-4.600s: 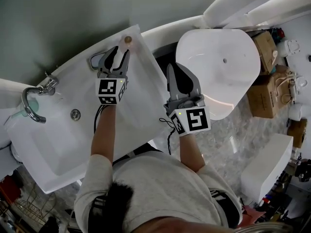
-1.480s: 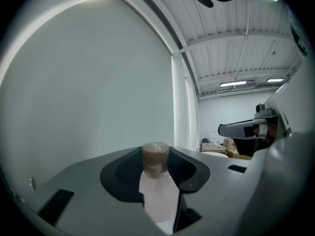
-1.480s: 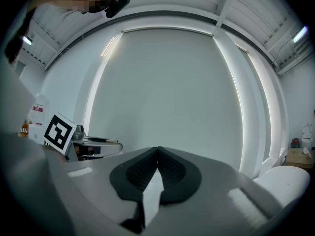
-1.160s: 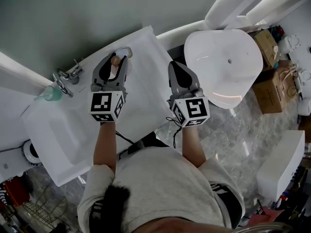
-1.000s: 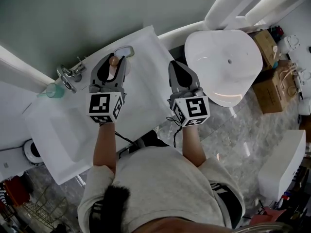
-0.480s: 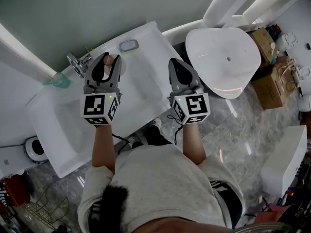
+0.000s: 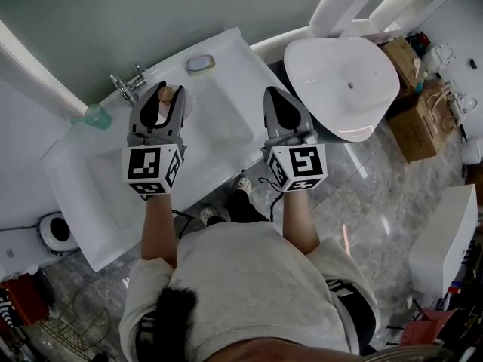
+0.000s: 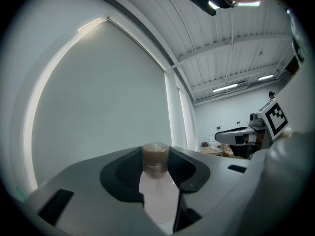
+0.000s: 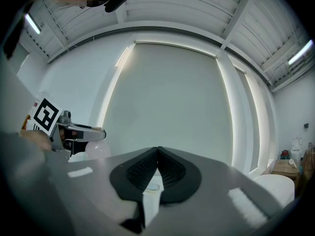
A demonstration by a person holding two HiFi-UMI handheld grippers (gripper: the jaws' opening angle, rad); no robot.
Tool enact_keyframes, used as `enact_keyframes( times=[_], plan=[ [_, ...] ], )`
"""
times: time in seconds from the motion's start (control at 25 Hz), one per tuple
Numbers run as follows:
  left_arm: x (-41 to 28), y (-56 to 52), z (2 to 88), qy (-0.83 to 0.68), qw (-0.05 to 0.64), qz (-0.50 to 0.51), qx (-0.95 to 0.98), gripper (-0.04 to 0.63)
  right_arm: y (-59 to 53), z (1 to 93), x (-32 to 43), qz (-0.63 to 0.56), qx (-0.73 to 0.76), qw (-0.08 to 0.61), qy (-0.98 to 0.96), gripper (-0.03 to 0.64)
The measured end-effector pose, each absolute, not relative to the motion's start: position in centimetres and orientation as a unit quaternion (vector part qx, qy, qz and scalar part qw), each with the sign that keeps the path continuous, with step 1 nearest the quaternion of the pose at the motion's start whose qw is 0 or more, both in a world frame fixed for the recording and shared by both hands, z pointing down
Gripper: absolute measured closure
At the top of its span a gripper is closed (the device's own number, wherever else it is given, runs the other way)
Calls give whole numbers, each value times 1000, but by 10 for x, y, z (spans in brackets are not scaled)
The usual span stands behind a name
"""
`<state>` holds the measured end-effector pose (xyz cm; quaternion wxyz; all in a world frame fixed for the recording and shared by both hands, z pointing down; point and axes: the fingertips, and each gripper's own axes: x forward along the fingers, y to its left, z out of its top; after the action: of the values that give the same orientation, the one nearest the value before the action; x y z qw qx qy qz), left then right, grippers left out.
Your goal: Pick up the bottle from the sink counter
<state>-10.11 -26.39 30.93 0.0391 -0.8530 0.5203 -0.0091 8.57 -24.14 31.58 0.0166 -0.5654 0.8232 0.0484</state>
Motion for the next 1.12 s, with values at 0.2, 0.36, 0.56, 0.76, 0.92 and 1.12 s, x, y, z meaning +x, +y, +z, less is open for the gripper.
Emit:
enact_keyframes(
  times=[0.2,0.36,0.56,0.76,0.92,1.12],
  plan=[
    [-107,-255,308,519,42,-9,-853,453,-232,311,84,52,-573,21,818,606],
    [-111,-247,304,519,47,-9,-853,453,-226,306,82,56,-576,25,815,606],
    [-115,-242,301,517,49,-5,-855,453,-222,305,75,58,-575,25,816,606],
    [-118,-238,301,517,45,-1,-855,453,-218,305,70,58,-572,25,818,606],
    [-119,-235,300,513,45,1,-857,453,-215,305,68,58,-572,25,818,606],
    [-115,-235,300,509,45,2,-860,453,-212,306,70,58,-575,25,816,606]
  ],
)
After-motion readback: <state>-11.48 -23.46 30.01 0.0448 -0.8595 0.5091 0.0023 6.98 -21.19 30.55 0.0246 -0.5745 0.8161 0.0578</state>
